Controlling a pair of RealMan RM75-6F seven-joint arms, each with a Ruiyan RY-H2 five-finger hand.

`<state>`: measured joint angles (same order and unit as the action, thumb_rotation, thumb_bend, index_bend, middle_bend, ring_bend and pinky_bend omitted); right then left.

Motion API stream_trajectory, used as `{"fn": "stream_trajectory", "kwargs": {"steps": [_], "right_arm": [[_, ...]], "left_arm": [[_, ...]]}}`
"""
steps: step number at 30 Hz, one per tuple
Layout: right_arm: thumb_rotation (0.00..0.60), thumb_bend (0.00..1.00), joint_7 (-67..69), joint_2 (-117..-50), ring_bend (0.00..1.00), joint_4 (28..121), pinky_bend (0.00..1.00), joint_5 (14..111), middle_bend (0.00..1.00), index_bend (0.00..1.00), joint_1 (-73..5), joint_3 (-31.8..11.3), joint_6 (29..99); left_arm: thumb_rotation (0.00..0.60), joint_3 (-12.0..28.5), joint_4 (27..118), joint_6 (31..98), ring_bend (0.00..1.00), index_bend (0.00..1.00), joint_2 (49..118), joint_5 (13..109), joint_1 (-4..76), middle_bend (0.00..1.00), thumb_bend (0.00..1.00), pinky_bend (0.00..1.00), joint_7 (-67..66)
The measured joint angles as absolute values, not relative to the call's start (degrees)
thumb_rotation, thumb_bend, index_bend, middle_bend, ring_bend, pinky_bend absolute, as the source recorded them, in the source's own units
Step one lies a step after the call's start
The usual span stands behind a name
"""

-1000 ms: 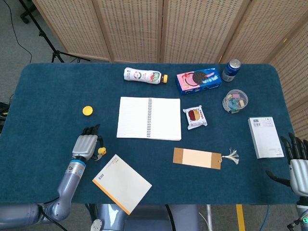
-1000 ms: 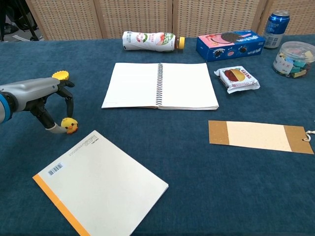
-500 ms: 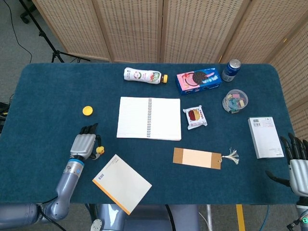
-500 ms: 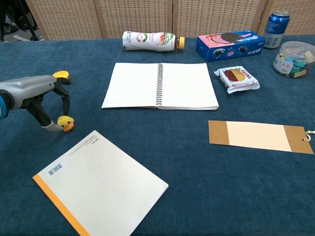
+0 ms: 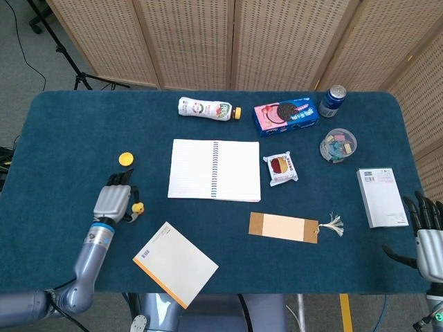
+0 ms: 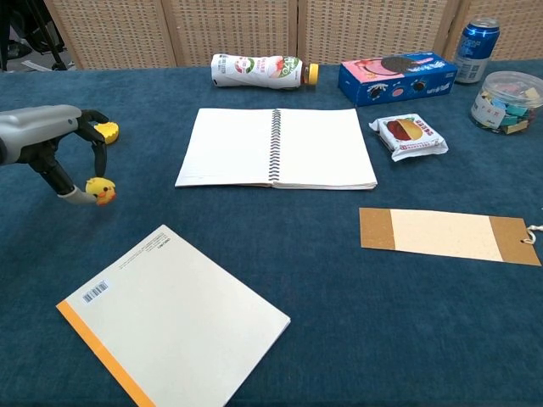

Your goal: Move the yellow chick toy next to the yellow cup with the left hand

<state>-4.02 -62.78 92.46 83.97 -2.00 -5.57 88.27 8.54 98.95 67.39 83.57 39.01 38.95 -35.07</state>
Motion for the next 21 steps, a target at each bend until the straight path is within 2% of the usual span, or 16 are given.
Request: {"fn": "stream_trajectory", "kwargs": {"steps": [7,21], "right_arm": [[0.600,0.00,-4.63,-62.90,0.00,92.58,0.00,84.08,0.00,0.03,-2.08,-5.40,88.03],[0.600,0.00,-5.32,-63.22,0.00,92.59,0.00,83.80,0.00,0.03,-2.29,-5.39,87.51]], "left_arm": [[0.600,9.39,97.55,67.24,0.02,0.60,80.61,39.07,38.44,0.00,0.24,0.00,-33.77],[0.600,12.92,88.77,63.49,0.02,0.61,76.45,38.14,39.06,0.00,0.24,0.00,-30.11]]}}
